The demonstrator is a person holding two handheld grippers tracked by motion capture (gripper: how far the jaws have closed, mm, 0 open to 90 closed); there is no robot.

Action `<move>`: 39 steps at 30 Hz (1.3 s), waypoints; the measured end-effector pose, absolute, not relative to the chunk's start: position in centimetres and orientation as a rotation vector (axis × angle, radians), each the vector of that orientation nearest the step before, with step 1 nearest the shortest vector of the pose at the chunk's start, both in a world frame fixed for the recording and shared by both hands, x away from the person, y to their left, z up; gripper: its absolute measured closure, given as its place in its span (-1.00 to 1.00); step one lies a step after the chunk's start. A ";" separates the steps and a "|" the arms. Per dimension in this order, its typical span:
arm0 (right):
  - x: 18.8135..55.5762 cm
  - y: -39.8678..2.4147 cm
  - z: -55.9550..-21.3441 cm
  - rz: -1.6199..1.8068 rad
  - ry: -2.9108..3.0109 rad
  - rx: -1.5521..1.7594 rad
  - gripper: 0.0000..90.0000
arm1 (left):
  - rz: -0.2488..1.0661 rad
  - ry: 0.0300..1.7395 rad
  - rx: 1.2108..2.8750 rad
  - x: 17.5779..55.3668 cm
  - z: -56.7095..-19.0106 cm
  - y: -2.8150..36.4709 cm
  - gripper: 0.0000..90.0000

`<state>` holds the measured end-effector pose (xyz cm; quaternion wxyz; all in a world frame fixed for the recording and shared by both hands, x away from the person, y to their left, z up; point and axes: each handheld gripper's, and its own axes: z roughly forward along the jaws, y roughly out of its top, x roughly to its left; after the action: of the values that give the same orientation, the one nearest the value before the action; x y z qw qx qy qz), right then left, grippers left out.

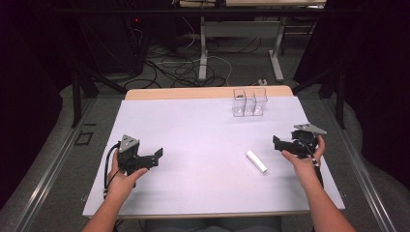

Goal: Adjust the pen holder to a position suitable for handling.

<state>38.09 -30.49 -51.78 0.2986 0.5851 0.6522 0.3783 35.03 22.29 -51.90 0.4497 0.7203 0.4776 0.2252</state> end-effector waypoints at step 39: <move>45.4 -25.8 -43.4 0.831 2.086 1.112 -0.40 | 0.537 1.235 1.768 35.1 -52.3 22.6 -0.96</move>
<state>45.42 -25.79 -43.40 0.3129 0.4215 0.7908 0.3149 35.09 22.63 -52.26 0.4436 0.7129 0.4981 0.2166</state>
